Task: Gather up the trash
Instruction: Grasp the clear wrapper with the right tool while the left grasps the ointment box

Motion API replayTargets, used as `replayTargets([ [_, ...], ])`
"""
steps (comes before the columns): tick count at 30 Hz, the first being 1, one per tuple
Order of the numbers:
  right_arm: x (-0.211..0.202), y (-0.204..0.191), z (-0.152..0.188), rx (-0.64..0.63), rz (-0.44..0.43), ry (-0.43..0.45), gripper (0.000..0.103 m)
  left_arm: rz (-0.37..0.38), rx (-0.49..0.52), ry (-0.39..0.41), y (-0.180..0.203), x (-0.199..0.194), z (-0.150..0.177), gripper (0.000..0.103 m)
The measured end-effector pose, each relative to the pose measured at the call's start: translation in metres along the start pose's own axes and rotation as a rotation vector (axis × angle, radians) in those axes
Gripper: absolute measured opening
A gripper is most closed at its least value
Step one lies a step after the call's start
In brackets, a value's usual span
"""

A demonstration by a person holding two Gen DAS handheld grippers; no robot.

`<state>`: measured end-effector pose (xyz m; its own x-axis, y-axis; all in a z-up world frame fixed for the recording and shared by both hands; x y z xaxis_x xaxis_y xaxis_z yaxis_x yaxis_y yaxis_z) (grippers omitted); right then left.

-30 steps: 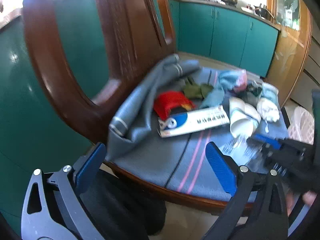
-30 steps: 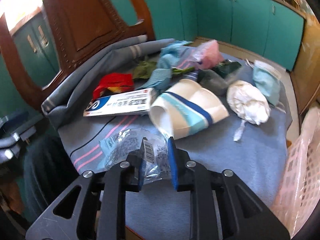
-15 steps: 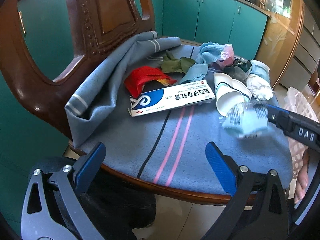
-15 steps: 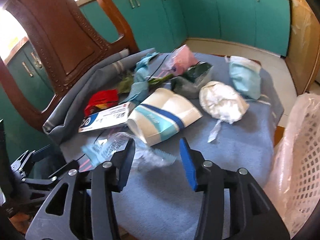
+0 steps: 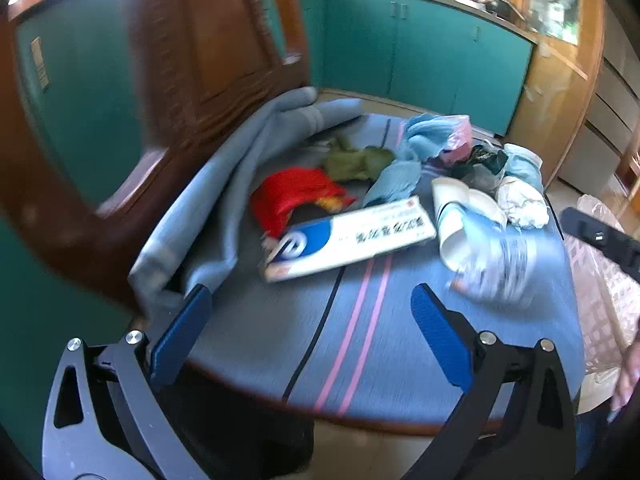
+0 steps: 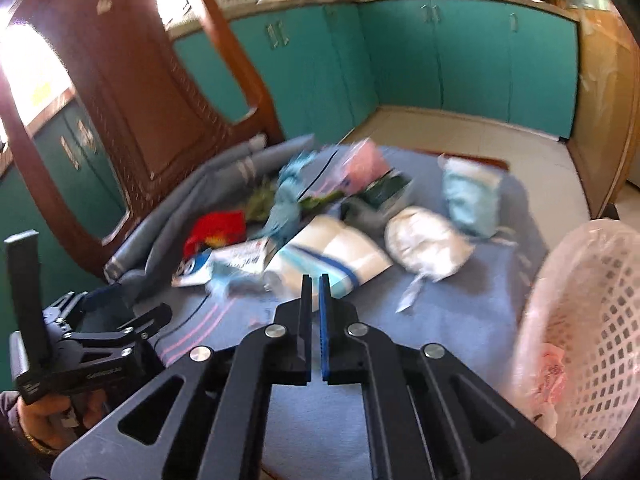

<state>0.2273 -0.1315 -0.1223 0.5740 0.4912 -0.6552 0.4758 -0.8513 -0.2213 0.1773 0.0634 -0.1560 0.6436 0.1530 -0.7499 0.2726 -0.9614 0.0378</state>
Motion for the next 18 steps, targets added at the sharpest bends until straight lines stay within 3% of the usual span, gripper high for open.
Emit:
replayTargets([
  [3,-0.004,0.014,0.0,0.042,0.013,-0.001,0.004,0.054,0.213,-0.038,0.027,0.029,-0.019,0.1],
  [6,0.002,0.019,0.006,0.057,-0.005,-0.047,0.005,-0.001,0.381,-0.081,0.042,0.054,-0.026,0.1],
  [8,0.004,0.018,0.01,0.052,-0.02,-0.074,0.017,0.0,0.453,-0.106,0.047,0.066,-0.029,0.1],
  [10,0.005,0.011,0.015,0.033,-0.045,-0.089,0.059,0.044,0.461,-0.14,0.049,0.072,-0.028,0.1],
  [12,0.007,0.0,0.018,-0.005,-0.065,-0.094,0.076,0.123,0.454,-0.182,0.053,0.075,-0.024,0.094],
  [14,0.013,-0.006,0.022,-0.031,-0.049,-0.119,0.078,0.139,0.461,-0.176,0.056,0.075,-0.02,0.092],
  [16,0.021,-0.008,0.025,-0.046,-0.037,-0.15,0.081,0.141,0.485,-0.16,0.06,0.071,-0.015,0.083],
  [18,0.031,-0.008,0.028,-0.05,-0.028,-0.183,0.082,0.151,0.508,-0.15,0.062,0.063,-0.013,0.067],
])
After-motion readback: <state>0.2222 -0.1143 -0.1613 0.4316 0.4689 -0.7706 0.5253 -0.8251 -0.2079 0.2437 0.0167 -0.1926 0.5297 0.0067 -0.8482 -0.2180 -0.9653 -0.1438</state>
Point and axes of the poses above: each gripper's, at about its wrist camera, not at the fingertips, and x roughly the way its jaws point, y to its right, z to its underside, the point moved 3 cm from there along x, roughly the way its jaws point, and after that the axes turned 4 degrees about -x, right-handed, at the moved point
